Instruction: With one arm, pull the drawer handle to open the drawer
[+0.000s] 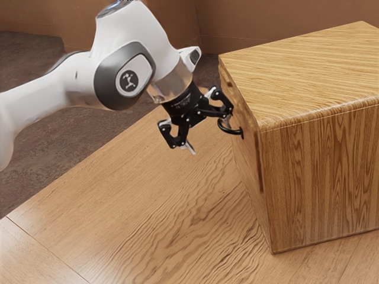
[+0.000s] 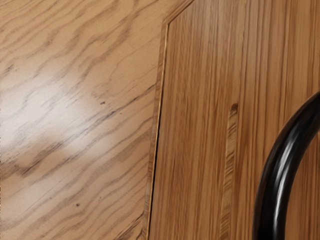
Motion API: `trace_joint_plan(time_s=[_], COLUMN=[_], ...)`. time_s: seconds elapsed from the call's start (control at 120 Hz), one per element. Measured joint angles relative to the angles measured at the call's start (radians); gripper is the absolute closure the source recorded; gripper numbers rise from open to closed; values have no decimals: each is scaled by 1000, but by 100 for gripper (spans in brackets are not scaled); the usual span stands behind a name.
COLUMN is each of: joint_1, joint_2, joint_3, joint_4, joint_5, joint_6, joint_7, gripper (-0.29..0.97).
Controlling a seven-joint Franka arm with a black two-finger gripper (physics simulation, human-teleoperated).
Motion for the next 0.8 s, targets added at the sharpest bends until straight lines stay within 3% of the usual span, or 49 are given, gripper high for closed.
trace_joint_plan(time_s=[0.358, 0.525, 0.617, 0.8], joint_1=[-6, -60, 17, 27], joint_2=[-72, -191, -257, -293], joint_3=[41, 175, 248, 299], joint_4=[-93, -204, -271, -266], joint_5=[-13, -37, -46, -29], joint_6=[2, 0, -3, -45], joint_7=[10, 26, 39, 69], gripper=[0, 0, 0, 0])
